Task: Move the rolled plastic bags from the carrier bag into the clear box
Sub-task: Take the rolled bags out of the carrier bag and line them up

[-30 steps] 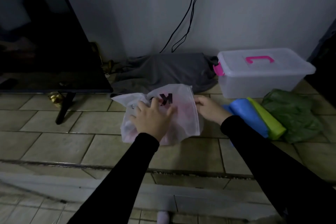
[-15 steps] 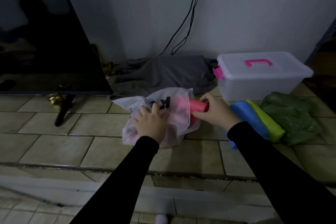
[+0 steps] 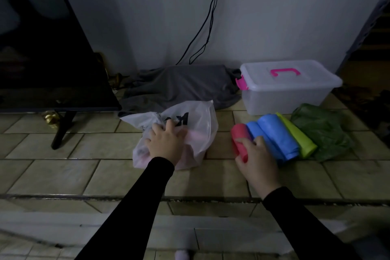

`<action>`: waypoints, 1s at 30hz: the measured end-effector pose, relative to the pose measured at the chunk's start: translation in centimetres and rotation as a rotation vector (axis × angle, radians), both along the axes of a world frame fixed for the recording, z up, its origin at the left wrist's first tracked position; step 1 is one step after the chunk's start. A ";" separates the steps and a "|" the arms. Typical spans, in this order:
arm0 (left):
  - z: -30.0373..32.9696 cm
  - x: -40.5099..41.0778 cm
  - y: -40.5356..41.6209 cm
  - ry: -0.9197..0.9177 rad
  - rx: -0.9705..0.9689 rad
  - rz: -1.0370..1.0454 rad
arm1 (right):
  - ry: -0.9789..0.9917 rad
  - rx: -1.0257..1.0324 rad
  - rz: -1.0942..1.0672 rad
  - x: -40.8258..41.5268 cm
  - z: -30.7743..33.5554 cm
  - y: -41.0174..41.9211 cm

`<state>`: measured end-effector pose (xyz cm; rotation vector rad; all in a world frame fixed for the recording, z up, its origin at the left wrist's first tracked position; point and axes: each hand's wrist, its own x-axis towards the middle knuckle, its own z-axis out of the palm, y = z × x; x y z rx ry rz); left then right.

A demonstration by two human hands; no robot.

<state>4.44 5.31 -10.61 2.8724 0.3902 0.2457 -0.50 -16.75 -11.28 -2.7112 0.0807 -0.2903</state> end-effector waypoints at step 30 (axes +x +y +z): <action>-0.8 -0.4 1.6 -0.001 -0.113 -0.257 | 0.472 0.242 0.564 8.0 3.6 4.1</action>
